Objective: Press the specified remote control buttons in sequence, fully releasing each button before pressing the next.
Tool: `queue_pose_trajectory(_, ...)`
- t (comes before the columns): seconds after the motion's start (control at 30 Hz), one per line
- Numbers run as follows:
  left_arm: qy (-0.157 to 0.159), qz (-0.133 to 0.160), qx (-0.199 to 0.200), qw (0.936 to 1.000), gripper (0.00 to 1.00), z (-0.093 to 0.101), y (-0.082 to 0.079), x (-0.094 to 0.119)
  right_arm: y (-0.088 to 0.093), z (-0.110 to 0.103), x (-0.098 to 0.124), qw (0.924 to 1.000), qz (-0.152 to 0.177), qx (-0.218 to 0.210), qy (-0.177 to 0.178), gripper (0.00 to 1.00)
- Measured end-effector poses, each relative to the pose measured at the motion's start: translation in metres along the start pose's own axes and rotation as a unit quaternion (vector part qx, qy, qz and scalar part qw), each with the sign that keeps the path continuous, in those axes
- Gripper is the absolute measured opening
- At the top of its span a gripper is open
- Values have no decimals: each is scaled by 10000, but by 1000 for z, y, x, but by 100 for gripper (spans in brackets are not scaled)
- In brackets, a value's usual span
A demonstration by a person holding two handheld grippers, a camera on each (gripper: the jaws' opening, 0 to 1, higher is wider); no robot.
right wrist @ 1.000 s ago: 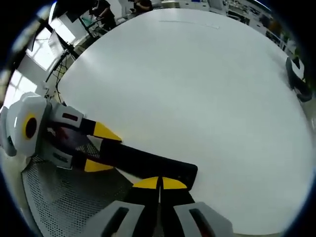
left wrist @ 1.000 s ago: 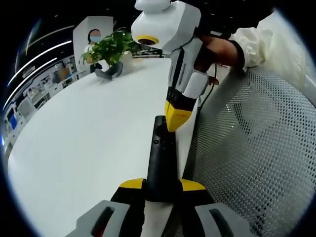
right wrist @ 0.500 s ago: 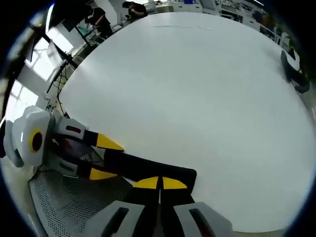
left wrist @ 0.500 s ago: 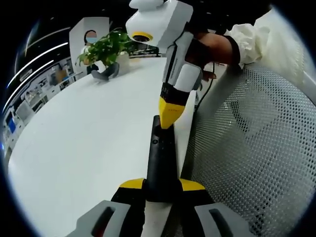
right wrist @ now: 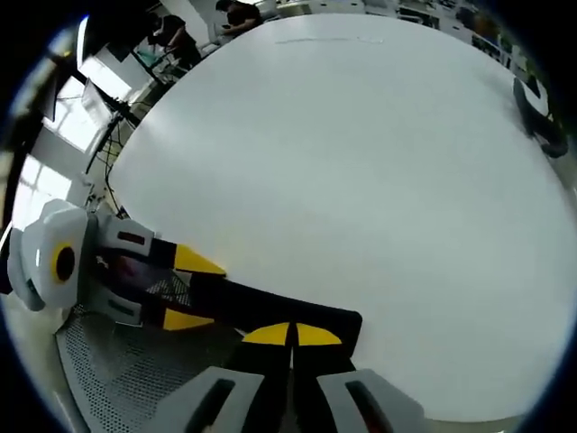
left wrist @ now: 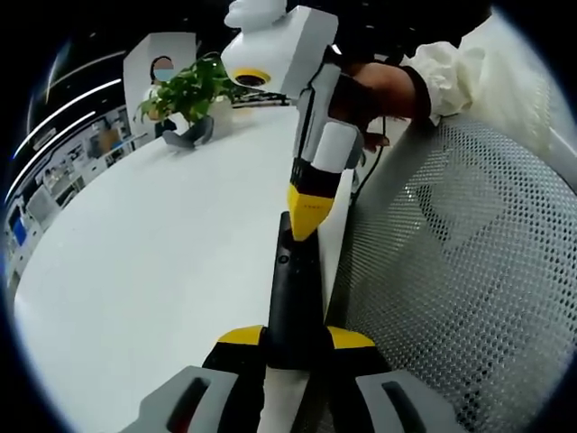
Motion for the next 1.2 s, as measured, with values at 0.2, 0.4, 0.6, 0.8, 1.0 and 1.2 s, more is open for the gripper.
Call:
queue_pose_trajectory(0.2,-15,14,-36,10000,25,0,0,0,0,0,0,10000,26,9,-4,0)
queue_pose_trajectory(0.4,-14,24,-20,10000,25,0,0,0,0,1,0,10000,34,-34,-32,0)
queue_pose_trajectory(0.6,-15,29,-3,10000,25,0,1,0,0,0,0,10000,35,-41,-36,0)
queue_pose_trajectory(0.8,-16,29,2,10000,25,0,1,0,0,1,0,10000,36,-43,-38,0)
queue_pose_trajectory(1.0,-17,27,0,10000,25,0,1,0,0,1,-1,9999,55,-70,-55,0)
queue_pose_trajectory(1.2,-21,24,-15,10000,25,0,0,0,0,3,-1,9998,75,-129,-96,0)
Point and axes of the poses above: the point that each gripper's makers call its tool centre point, and the gripper's own axes: x roughly backward along the fingers, z roughly to its right, y roughly out of its underside, the point moved 10 cm from there along x, roughly backward along the fingers, and after that the axes turned 5 degrees about x, right-handed, at the moved point
